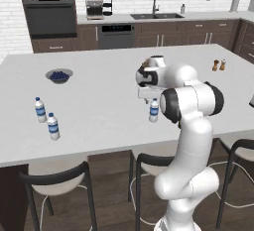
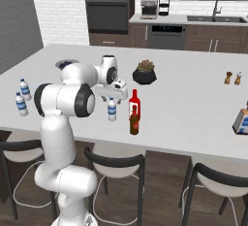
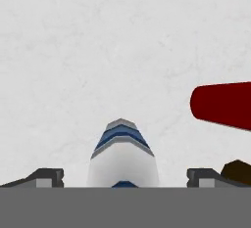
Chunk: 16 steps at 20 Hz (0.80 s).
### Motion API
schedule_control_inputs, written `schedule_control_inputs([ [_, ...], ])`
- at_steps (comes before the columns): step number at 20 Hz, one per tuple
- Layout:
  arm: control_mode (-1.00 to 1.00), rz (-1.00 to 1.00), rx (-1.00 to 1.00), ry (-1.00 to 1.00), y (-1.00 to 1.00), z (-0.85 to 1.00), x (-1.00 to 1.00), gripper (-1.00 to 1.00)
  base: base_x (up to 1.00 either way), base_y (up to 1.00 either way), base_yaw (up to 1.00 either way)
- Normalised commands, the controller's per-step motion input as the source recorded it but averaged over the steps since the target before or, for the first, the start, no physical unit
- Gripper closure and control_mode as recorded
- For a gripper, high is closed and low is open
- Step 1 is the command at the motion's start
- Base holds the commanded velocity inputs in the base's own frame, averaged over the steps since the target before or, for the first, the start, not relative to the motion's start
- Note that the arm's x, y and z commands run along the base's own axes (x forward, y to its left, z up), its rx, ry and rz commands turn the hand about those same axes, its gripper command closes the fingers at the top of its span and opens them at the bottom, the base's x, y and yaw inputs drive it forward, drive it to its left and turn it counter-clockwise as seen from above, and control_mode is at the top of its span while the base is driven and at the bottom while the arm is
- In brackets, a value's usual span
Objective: Move the plastic bottles in the middle to the plastics group, and the glass bottles in the middle to the glass group.
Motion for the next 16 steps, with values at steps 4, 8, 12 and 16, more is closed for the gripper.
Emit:
schedule_control_inputs([
  [4,-1.00,-0.05,0.04,0.00,0.00,0.00,0.01,-1.00,0.00,0.00,0.00],
  [8,-1.00,0.00,0.02,0.00,0.00,0.00,-0.09,-1.00,0.00,0.00,0.00],
  [12,-1.00,0.00,0.01,0.00,0.00,0.00,-0.40,-1.00,0.00,0.00,0.00],
  [16,-1.00,0.00,0.00,-0.03,0.00,0.00,-0.16,-1.00,0.00,0.00,0.00],
])
